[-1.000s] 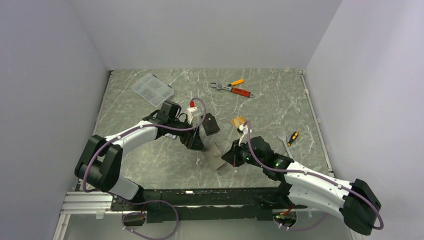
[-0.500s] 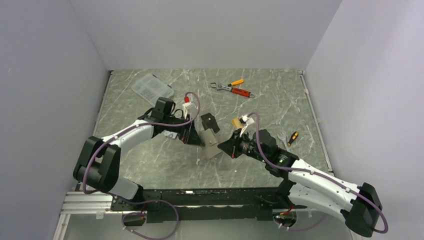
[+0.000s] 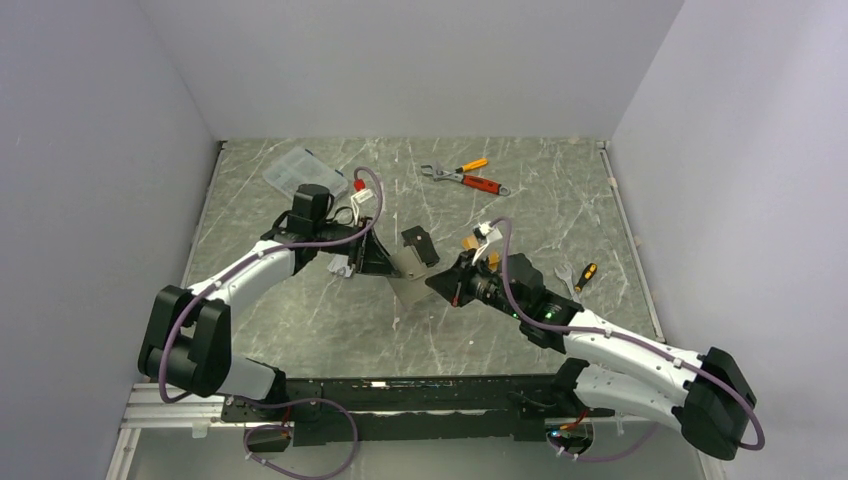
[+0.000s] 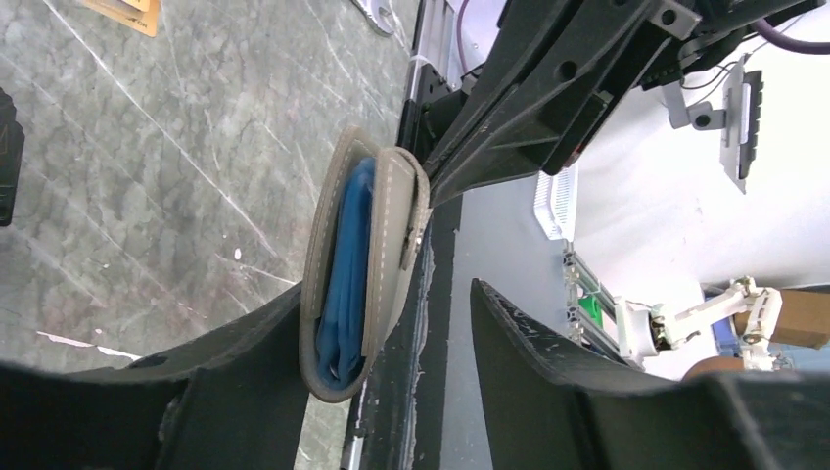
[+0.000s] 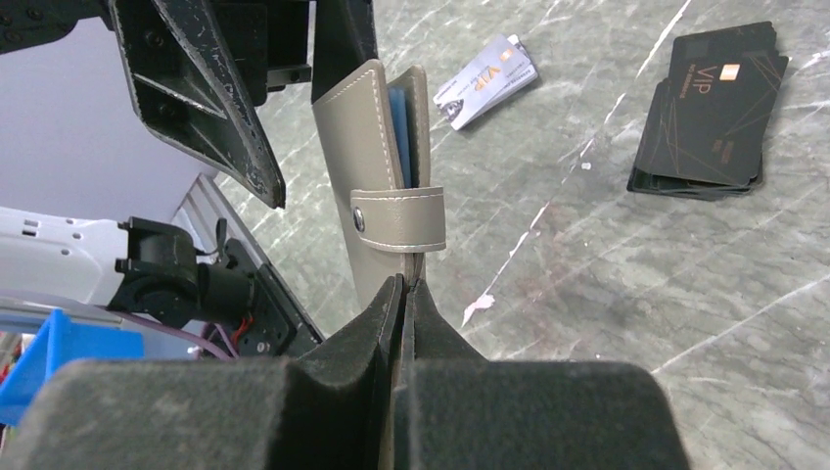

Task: Put the credit cards into the card holder
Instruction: Open the card holder.

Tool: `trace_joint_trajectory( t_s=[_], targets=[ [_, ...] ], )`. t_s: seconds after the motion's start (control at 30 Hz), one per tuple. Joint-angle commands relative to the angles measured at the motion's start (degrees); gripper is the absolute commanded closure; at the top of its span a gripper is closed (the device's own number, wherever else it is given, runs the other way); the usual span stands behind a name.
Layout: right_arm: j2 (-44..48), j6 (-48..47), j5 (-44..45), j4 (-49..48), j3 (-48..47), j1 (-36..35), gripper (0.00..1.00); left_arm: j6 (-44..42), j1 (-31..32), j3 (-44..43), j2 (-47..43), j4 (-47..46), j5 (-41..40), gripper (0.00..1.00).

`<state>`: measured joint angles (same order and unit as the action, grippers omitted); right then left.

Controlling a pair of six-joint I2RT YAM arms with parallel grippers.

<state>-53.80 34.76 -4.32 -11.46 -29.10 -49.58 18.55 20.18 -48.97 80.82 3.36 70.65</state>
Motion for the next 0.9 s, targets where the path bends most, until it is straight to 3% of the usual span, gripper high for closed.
trace_joint_trajectory(
  t_s=[0.0, 0.13, 0.23, 0.3, 0.37, 0.47, 0.67, 0.73, 0.87],
  targets=[
    [-1.00, 1.84, 2.01, -6.78, -1.95, -0.10, 1.00, 2.72, -0.56, -0.13, -2.67, -2.83, 4.55, 0.41],
    [-2.72, 2.03, 0.83, -7.40, -2.21, -0.41, 1.00, 3.15, -0.55, 0.05, -2.93, -4.65, 4.02, 0.52],
    [-3.25, 0.79, 1.56, -3.77, -3.85, -0.56, 1.00, 1.86, -0.75, -0.96, -3.01, -2.54, 1.91, 0.81],
    [-2.98, -0.74, 3.93, 1.03, -5.76, -0.48, 0.89, -0.08, -0.94, -2.62, -3.12, 1.62, -0.80, 0.95],
    [-2.70, -2.27, 7.74, 6.68, -8.15, -0.51, 0.66, -1.78, -1.09, -4.09, -3.18, 4.91, -3.29, 0.99],
    [-2.11, -4.08, 12.07, 13.90, -11.44, -0.67, 0.47, -2.35, -1.38, -5.62, -3.38, 8.30, -6.44, 1.00],
    [-4.96, -5.06, 21.57, 20.84, -16.59, -6.52, 0.29, -0.90, -1.38, -7.36, -4.26, 13.52, -14.79, 1.00],
    [-8.76, -5.24, 26.55, 21.89, -19.13, -10.39, 0.18, 0.01, -1.38, -7.49, -4.69, 14.62, -17.46, 1.00],
    [-14.12, -5.92, 32.94, 21.77, -23.26, -14.95, 0.16, 1.87, -1.38, -6.43, -4.59, 13.77, -17.25, 1.00]
  ],
)
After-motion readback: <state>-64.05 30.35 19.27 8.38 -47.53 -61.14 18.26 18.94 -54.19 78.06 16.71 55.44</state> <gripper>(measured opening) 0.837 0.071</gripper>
